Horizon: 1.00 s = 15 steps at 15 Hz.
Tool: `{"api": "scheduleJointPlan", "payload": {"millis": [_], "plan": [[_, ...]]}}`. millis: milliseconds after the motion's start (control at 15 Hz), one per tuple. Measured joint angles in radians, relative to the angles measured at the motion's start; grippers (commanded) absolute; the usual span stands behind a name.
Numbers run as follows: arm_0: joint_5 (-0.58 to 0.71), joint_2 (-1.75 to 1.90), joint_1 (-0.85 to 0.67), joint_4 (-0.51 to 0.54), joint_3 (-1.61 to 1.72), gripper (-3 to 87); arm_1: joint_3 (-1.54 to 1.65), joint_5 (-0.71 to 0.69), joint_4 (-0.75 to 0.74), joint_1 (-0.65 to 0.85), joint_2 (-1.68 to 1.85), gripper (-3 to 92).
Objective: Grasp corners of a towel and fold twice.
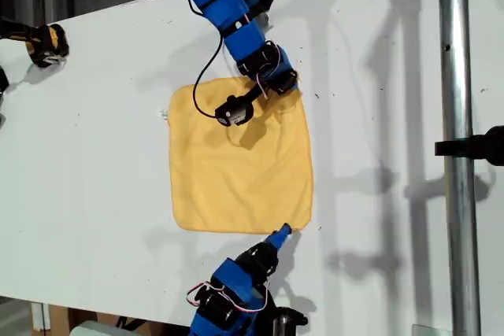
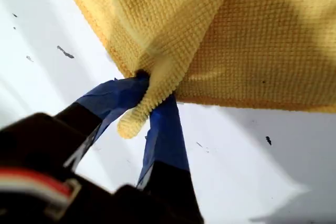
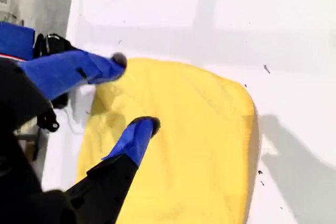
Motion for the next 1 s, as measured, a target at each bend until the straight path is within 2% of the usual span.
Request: {"api": "scheduleJointPlan", "payload": {"millis": [200, 400, 1000], "plan": [[0.084, -0.040, 0.002, 0.011, -0.017, 31.6, -0.002, 0.000, 0.000, 0.000, 0.000, -0.2], [0.100, -0.127, -0.003, 0.052, -0.028, 31.2, -0.003, 0.000, 0.002, 0.000, 0.000, -0.2], [-0.011, -0.420, -0.051, -0.064, 0.034, 32.1, -0.037, 0.000, 0.032, 0.000, -0.014, -0.2]]}}
